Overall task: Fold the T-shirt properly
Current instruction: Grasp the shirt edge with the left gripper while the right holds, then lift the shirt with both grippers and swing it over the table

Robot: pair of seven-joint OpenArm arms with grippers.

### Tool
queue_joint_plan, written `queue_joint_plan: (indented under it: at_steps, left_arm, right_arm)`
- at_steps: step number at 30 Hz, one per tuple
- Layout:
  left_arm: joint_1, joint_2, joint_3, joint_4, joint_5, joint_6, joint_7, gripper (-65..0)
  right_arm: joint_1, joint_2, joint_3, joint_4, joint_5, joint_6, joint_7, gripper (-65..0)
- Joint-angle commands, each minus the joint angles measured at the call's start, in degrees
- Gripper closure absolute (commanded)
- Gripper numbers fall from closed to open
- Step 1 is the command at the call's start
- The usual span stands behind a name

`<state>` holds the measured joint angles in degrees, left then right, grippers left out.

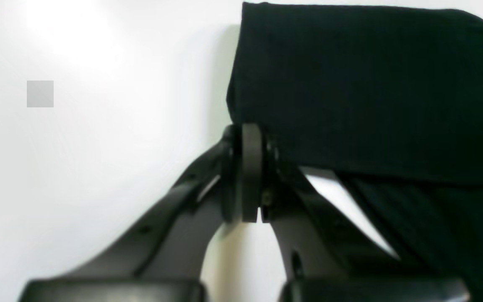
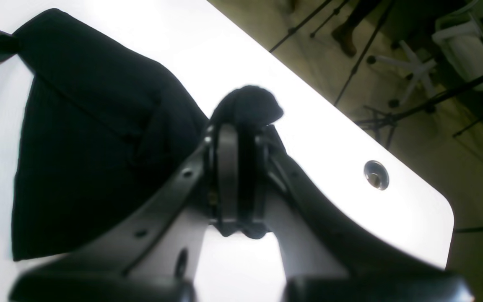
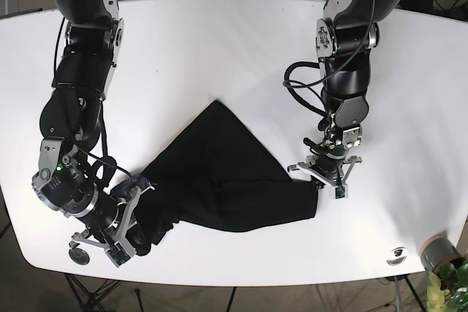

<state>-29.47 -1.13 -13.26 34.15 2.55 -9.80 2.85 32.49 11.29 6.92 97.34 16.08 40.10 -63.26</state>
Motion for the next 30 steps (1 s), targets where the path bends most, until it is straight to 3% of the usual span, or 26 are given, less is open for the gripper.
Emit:
queue_joint_plan:
  at_steps: [1, 8, 19, 23, 30]
  left_arm:
    - [0.8, -0.1, -0.2, 6.6, 0.0, 0.3, 4.0, 0.0]
    - [8.9, -0.2, -0.2, 23.0, 0.1, -3.5, 7.5, 0.0]
    - [14.0, -0.8, -3.1, 48.1, 0.0, -6.1, 20.9, 0.0]
    - [13.2, -3.7, -3.7, 55.7, 0.1, -7.3, 25.3, 0.0]
    - [6.0, -6.7, -3.9, 60.5, 0.0, -7.4, 31.2, 0.0]
  right_arm:
    - [1.9, 0.5, 0.2, 1.1, 0.4, -0.10, 1.4, -2.2]
    - [0.2, 0.6, 1.8, 0.7, 0.4, -0.10, 1.6, -2.2]
    - [-3.5, 0.5, 2.4, 0.7, 0.3, -0.10, 1.7, -2.2]
    - [-3.5, 1.3, 2.4, 0.6, 0.3, -0.10, 4.0, -2.2]
    - [0.8, 2.6, 2.1, -4.9, 0.3, -2.78, 5.7, -2.2]
